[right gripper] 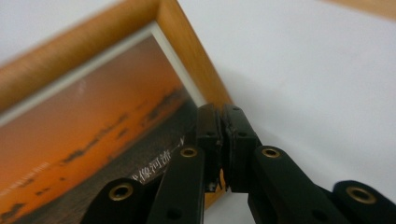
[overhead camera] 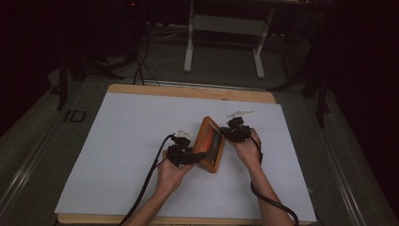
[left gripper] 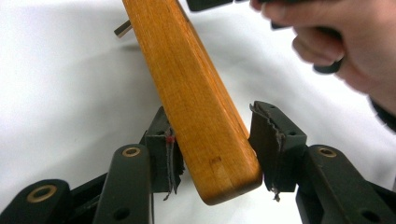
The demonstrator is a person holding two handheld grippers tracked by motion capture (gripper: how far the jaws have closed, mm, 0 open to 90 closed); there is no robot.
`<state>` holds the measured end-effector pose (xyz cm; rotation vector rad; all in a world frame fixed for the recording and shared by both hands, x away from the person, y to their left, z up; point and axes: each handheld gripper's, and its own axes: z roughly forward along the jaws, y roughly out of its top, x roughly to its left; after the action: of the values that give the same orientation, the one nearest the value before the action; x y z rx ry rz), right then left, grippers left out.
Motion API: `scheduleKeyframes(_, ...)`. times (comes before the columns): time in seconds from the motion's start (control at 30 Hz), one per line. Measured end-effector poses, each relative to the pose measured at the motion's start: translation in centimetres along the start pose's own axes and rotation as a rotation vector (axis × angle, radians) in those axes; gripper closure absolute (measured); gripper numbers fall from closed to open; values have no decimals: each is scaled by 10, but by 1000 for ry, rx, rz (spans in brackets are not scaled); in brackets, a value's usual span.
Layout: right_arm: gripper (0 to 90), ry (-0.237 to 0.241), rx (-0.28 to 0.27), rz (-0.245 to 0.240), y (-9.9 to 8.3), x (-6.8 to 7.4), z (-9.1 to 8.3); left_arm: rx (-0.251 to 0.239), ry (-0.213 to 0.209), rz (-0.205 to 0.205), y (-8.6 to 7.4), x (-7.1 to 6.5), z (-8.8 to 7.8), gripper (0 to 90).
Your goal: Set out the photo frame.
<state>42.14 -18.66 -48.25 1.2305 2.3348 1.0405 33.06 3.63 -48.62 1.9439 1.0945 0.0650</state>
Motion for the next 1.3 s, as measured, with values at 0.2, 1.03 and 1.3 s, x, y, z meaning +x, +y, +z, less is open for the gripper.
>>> scheduleKeyframes(0.2, 791, -19, -45, 9, 3, -11, -25, 7, 15, 48, 7, -6, 2, 570)
scheduleKeyframes(1.03, 724, -121, -49, 32, -27, -49, -66, -38, -21, 208, 8, -30, 0, 690)
scheduleKeyframes(1.3, 695, -121, -62, 19, -29, -50, -68, -68, -35, 213, 12, -29, -1, 690)
